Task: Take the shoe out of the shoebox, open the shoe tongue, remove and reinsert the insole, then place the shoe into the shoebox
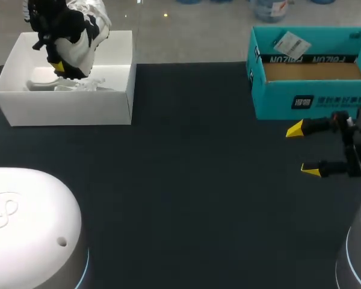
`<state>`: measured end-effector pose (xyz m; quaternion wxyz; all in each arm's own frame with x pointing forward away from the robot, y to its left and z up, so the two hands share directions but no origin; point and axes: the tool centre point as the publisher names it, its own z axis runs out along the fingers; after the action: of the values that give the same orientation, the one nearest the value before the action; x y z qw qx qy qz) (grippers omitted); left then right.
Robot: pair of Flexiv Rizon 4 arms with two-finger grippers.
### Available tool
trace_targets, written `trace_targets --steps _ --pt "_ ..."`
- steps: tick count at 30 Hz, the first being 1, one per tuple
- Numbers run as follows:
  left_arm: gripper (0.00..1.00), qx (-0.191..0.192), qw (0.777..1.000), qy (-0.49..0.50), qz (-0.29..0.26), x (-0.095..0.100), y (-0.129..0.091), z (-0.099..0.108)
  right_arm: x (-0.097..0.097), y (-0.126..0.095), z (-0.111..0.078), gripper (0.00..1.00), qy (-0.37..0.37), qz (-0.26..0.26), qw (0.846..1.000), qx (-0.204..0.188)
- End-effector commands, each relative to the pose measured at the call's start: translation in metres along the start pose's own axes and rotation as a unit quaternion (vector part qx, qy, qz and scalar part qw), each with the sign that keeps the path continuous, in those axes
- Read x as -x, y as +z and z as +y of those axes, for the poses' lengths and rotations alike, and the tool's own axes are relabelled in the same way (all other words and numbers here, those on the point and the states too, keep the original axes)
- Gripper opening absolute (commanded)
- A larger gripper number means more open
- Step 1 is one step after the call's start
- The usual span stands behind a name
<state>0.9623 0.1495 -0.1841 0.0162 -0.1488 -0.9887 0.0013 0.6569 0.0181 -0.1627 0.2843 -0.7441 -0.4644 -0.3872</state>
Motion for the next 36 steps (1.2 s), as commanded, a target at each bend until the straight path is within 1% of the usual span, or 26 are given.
trace_targets --steps 1,2,4,11,16,20,26,28,33,35,36 --pt "0.0 -0.012 1.0 -0.007 0.01 0.019 0.004 0.03 0.002 -0.005 -0.009 1.0 0.001 0.0 1.0 0.007" --pt "0.0 -0.014 1.0 -0.007 0.013 0.022 0.004 0.034 0.002 -0.005 -0.009 1.0 0.001 0.0 1.0 0.007" --pt "0.0 -0.016 1.0 -0.015 0.01 0.032 0.004 0.052 0.002 -0.005 -0.009 1.0 0.001 0.0 1.0 0.007" --pt "0.0 -0.01 0.999 -0.03 0.015 0.057 0.006 0.098 0.002 -0.005 -0.009 1.0 0.001 0.0 1.0 0.007" --pt "0.0 -0.002 0.999 -0.046 0.026 0.072 0.012 0.123 0.002 -0.005 -0.009 1.0 0.001 0.0 1.0 0.007" --pt "0.0 0.004 0.998 -0.058 0.024 0.081 0.016 0.139 0.002 -0.005 -0.009 1.0 0.001 0.0 1.0 0.007" --pt "0.0 0.002 0.998 -0.054 0.029 0.09 0.02 0.16 0.002 -0.005 -0.009 1.0 0.001 0.0 1.0 0.007" --pt "0.0 -0.011 0.998 -0.042 0.041 0.094 0.021 0.166 0.002 -0.005 -0.009 1.0 0.001 0.0 1.0 0.007" --pt "0.0 -0.006 0.999 -0.04 0.035 0.104 0.023 0.179 0.002 -0.005 -0.009 1.0 0.001 0.0 1.0 0.007" --pt "0.0 -0.007 0.999 -0.024 0.032 0.106 0.023 0.181 0.002 -0.005 -0.009 1.0 0.001 0.0 1.0 0.007" --pt "0.0 -0.001 1.0 0.001 0.022 0.105 0.023 0.182 0.002 -0.005 -0.009 1.0 0.001 0.0 1.0 0.007"
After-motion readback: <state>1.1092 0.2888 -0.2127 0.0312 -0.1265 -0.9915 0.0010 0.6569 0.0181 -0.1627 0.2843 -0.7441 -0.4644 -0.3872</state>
